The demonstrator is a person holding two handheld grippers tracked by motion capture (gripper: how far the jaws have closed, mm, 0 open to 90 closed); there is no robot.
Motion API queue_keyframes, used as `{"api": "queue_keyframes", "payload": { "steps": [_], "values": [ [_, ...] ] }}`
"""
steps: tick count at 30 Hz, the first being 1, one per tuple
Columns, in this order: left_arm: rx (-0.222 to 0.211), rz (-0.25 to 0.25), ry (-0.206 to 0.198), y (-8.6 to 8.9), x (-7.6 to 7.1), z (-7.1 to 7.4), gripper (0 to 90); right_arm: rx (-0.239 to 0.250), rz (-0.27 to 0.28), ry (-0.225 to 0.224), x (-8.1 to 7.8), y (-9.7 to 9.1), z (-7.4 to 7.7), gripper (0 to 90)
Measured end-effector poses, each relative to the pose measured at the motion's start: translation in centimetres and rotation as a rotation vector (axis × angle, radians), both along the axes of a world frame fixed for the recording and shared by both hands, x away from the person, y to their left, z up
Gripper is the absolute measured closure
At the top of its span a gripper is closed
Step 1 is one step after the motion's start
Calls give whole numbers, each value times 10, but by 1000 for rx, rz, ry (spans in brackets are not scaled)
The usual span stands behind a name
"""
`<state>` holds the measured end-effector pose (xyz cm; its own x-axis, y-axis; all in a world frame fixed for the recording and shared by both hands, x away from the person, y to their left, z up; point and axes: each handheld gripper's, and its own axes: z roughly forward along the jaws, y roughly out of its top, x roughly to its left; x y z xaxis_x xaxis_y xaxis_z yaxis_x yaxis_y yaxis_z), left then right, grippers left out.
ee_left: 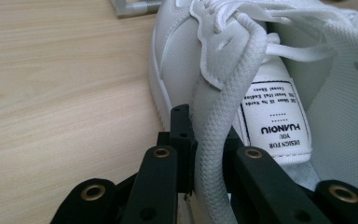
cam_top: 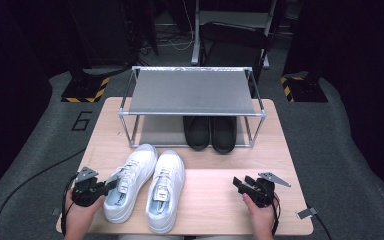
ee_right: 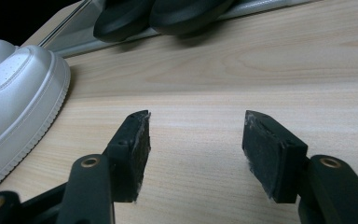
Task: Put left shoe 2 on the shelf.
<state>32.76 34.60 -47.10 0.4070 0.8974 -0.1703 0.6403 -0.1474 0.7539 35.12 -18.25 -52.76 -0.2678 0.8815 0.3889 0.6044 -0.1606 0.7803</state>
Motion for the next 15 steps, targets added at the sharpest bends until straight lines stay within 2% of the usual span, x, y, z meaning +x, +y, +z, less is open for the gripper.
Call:
{"api": "queue_keyframes", "payload": {
  "steps": [4, 5, 14, 15],
  "values": [
    [-3, 4, -6, 0, -2, 11, 828, 6, -4, 2, 0, -1, 0, 412],
    [2, 6, -20, 0, -2, 15, 828, 6, -4, 1, 0, -1, 0, 411],
    [5, 0, -22, 3, -4, 43, 825, 9, -7, 6, -1, -2, 1, 411],
    [5, 1, -33, 3, -4, 46, 824, 10, -7, 6, -1, -2, 1, 411]
  ]
}}
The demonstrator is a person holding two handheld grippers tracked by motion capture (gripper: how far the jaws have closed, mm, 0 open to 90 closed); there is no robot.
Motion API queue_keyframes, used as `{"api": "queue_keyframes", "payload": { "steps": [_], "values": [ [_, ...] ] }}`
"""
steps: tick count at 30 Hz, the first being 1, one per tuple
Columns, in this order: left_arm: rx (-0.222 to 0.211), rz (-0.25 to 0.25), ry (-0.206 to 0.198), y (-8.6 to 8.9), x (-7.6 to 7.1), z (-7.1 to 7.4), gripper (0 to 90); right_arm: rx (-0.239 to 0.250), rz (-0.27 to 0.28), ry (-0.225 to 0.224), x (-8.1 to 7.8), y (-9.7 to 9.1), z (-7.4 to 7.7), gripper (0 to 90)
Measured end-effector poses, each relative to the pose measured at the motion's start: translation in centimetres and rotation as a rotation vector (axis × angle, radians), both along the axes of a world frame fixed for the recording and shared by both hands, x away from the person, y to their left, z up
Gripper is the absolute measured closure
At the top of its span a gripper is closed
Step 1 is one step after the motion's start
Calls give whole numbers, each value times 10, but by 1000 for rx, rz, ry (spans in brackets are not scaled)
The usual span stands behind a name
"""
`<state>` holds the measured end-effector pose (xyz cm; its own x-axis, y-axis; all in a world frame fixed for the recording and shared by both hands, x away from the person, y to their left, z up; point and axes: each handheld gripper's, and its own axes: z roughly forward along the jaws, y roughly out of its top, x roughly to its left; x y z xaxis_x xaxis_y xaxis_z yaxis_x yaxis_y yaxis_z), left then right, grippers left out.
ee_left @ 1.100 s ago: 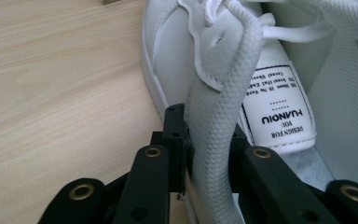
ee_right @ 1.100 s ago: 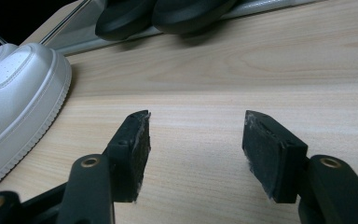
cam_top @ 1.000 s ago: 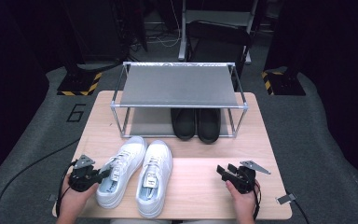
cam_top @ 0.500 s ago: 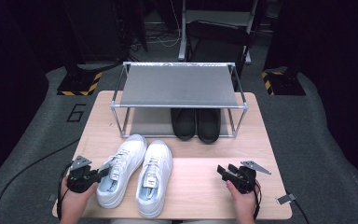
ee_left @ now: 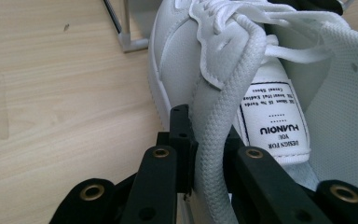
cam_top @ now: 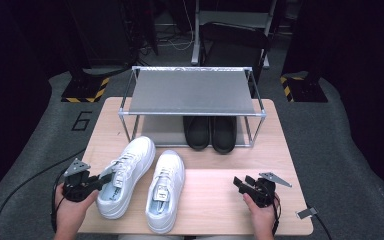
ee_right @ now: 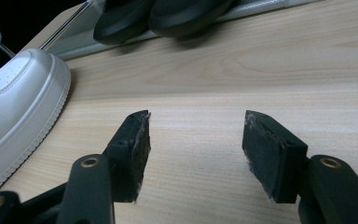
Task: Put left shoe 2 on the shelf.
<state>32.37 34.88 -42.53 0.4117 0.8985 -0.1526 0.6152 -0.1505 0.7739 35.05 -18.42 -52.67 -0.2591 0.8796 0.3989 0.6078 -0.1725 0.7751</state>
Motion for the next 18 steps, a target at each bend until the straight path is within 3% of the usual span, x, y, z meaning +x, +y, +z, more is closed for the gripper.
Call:
{"api": "queue_keyframes", "payload": {
  "steps": [7, 18],
  "values": [
    [-1, -25, -24, -2, 1, 26, 825, 7, -5, 0, 0, -1, 1, 411],
    [12, -64, -40, -11, 10, 47, 825, 4, -2, -12, 0, -3, 0, 411]
  ]
}}
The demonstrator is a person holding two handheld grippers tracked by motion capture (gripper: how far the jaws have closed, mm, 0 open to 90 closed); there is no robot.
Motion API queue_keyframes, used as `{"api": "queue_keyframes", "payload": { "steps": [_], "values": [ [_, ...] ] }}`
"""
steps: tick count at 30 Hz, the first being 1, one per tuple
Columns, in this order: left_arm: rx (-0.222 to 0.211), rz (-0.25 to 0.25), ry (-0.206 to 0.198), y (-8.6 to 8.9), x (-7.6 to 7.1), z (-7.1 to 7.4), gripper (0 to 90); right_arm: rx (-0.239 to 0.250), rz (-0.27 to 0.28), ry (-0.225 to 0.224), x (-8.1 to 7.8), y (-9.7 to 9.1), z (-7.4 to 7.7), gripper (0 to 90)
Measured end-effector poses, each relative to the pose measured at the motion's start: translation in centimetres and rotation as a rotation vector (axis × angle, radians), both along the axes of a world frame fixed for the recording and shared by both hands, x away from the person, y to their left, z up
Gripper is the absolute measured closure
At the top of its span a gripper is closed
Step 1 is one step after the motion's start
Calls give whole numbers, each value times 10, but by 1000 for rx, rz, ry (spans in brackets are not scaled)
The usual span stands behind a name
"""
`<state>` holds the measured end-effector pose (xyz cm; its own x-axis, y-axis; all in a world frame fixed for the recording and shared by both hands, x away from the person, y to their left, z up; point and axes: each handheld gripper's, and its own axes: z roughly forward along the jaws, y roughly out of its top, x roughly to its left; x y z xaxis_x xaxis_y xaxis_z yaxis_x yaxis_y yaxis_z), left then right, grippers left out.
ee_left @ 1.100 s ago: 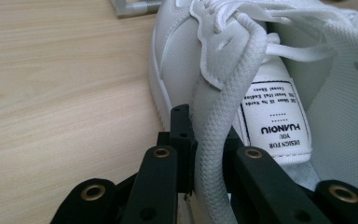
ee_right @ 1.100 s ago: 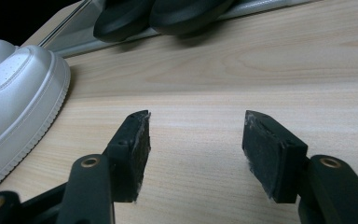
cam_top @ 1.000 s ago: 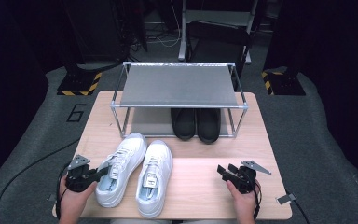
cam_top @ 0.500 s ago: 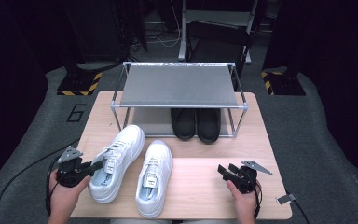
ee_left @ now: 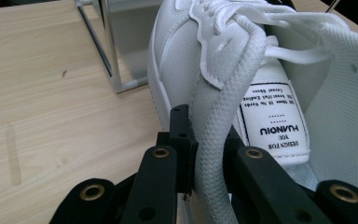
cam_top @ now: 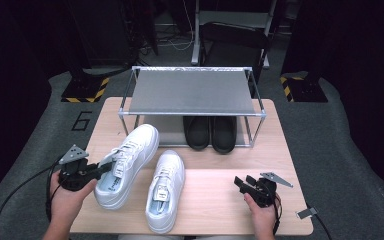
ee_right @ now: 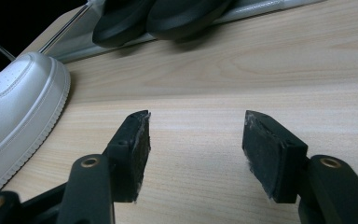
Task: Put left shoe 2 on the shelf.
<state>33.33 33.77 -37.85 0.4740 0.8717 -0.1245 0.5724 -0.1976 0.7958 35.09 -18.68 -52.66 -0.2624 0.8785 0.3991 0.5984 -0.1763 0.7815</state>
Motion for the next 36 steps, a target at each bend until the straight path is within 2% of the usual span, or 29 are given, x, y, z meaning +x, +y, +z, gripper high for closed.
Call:
{"api": "queue_keyframes", "payload": {
  "steps": [12, 16, 29, 36],
  "values": [
    [-6, -36, -5, -12, 10, 13, 825, 8, -6, 9, -1, 0, 1, 411],
    [0, -43, -10, -15, 12, 16, 825, 2, -7, -4, 0, -2, 1, 411],
    [-5, -54, -21, -21, 11, 26, 824, 5, -9, 7, -1, -1, 1, 412],
    [3, -77, -17, -22, 9, 38, 825, 5, -10, 5, -1, -1, 0, 412]
  ]
}}
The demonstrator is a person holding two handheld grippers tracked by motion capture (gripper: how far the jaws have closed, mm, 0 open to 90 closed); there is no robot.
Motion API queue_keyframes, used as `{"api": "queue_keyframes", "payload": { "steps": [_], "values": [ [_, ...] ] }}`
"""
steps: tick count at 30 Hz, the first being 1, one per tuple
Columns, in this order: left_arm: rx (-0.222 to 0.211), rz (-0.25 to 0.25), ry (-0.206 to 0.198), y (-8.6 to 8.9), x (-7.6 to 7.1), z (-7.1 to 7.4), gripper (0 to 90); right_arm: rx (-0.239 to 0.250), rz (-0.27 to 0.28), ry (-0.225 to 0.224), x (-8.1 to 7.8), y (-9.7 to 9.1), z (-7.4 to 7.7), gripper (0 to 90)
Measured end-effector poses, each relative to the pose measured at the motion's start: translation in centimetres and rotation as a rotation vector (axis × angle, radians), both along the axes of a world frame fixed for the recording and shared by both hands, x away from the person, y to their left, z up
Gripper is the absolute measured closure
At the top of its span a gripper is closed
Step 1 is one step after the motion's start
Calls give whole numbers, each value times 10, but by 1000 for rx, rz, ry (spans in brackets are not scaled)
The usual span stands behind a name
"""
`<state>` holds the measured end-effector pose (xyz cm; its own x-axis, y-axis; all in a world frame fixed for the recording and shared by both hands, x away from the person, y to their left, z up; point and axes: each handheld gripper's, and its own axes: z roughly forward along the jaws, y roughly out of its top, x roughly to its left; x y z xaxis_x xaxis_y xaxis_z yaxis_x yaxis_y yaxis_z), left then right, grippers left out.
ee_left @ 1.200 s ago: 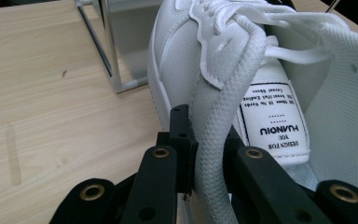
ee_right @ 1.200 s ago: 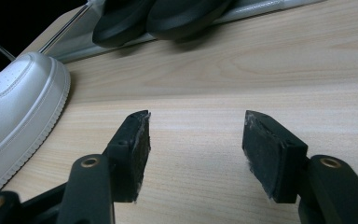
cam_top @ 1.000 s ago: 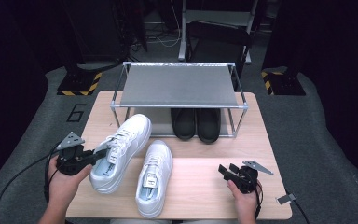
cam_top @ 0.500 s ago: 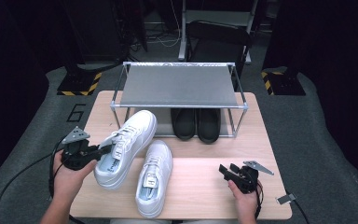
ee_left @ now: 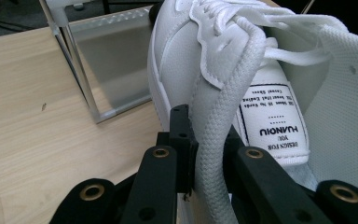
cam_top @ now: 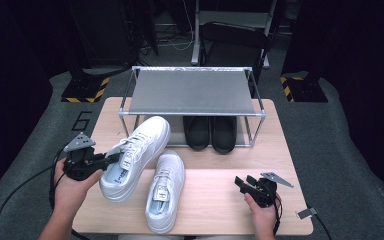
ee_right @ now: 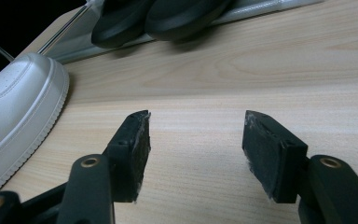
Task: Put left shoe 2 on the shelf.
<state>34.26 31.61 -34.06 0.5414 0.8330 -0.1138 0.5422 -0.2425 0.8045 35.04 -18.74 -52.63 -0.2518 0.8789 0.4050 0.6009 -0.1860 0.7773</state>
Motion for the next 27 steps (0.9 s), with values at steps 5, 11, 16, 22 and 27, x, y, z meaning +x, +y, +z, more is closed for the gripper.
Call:
{"api": "queue_keyframes", "payload": {
  "steps": [5, 11, 16, 22, 27],
  "values": [
    [9, -1, -8, -1, 1, 10, 824, -2, -2, 4, 0, -1, 0, 411],
    [3, 3, -18, -1, 2, 22, 824, -10, 4, -2, 1, -1, -2, 412],
    [-5, 2, -38, -1, 4, 35, 824, -5, -4, 8, 0, -1, -2, 411],
    [0, -11, -58, -5, 9, 49, 825, -11, -3, 1, 1, -2, -2, 412],
    [0, -21, -53, -10, 23, 55, 825, -11, -4, 2, 1, -2, -3, 411]
  ]
}}
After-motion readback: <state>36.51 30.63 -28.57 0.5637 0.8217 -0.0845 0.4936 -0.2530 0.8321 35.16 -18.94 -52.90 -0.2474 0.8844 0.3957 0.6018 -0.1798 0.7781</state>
